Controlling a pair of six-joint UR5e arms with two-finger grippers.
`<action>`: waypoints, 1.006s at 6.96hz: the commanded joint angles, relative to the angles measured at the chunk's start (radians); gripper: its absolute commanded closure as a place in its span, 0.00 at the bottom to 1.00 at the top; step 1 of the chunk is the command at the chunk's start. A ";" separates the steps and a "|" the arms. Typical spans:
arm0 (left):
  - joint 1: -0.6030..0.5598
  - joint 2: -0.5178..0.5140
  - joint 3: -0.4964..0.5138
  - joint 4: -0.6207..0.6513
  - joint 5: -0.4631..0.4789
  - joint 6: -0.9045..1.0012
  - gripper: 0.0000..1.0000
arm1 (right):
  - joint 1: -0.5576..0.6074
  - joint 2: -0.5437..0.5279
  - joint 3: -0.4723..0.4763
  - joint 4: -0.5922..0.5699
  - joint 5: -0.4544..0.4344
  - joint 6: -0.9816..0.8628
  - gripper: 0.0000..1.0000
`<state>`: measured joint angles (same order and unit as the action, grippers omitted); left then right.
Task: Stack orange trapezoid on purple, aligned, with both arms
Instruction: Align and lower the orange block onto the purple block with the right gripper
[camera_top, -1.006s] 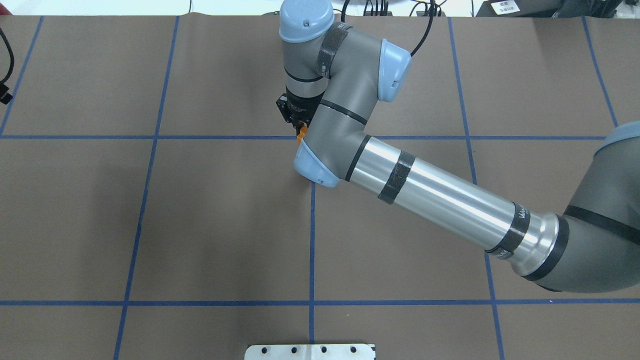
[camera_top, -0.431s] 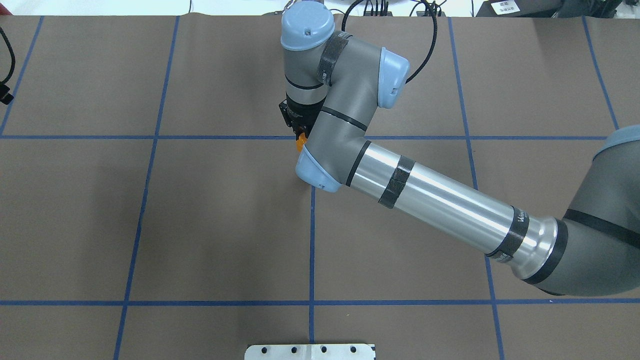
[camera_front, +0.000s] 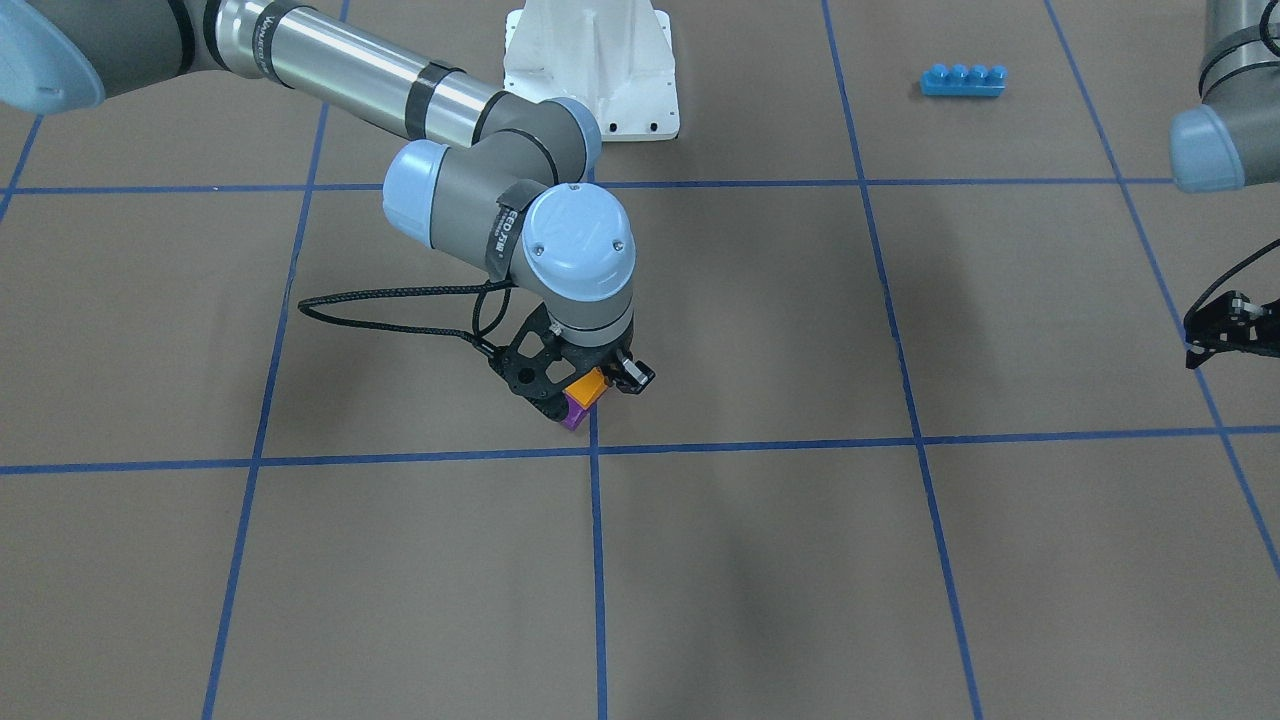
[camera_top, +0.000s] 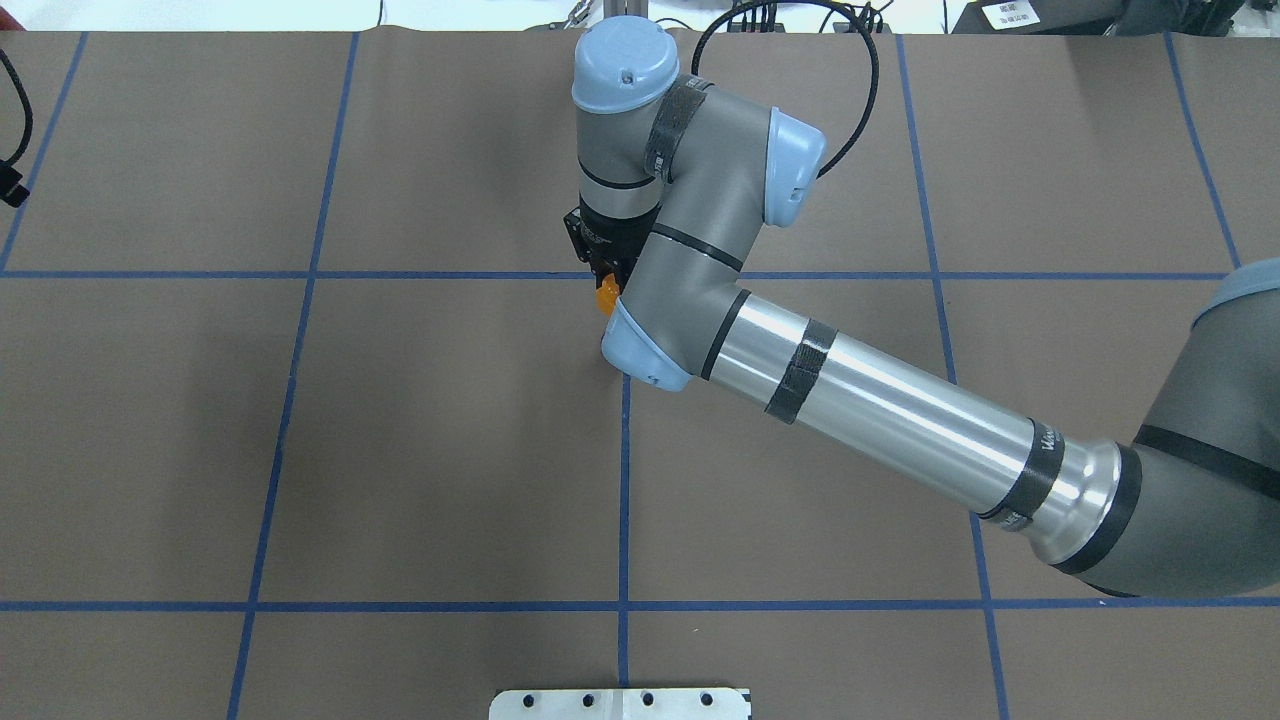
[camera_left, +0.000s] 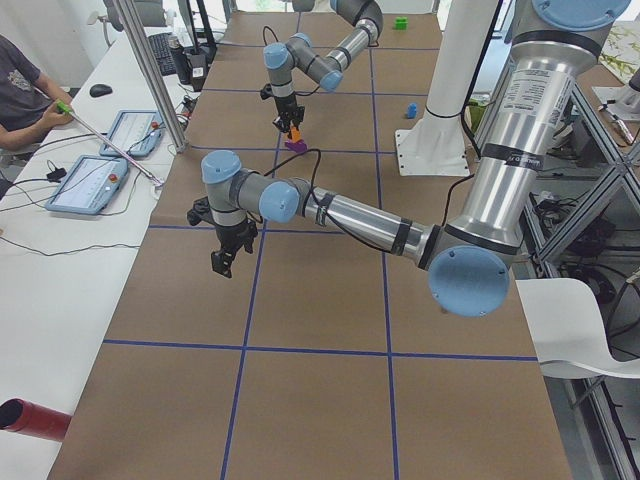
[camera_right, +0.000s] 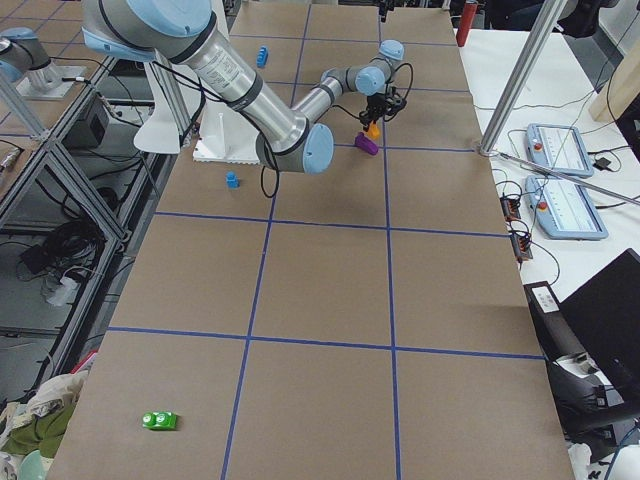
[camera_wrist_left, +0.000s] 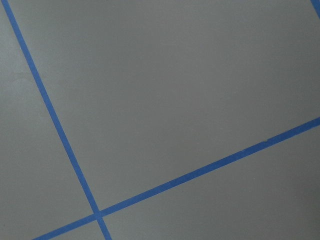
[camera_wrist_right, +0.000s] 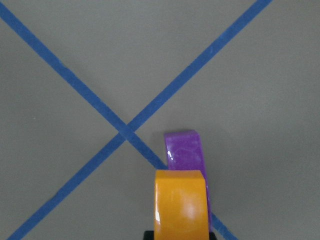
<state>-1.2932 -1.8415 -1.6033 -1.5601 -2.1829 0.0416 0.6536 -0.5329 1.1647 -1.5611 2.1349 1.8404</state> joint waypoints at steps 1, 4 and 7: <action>0.000 -0.004 0.002 0.000 0.000 0.000 0.00 | 0.000 -0.004 0.003 0.001 0.014 0.028 1.00; 0.002 -0.007 0.016 -0.002 0.000 0.001 0.00 | -0.008 -0.004 0.010 0.001 0.014 0.063 1.00; 0.002 -0.007 0.016 -0.002 0.000 0.000 0.00 | -0.011 -0.009 0.012 0.001 0.014 0.063 1.00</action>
<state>-1.2916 -1.8484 -1.5879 -1.5616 -2.1829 0.0419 0.6437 -0.5393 1.1763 -1.5600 2.1492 1.9039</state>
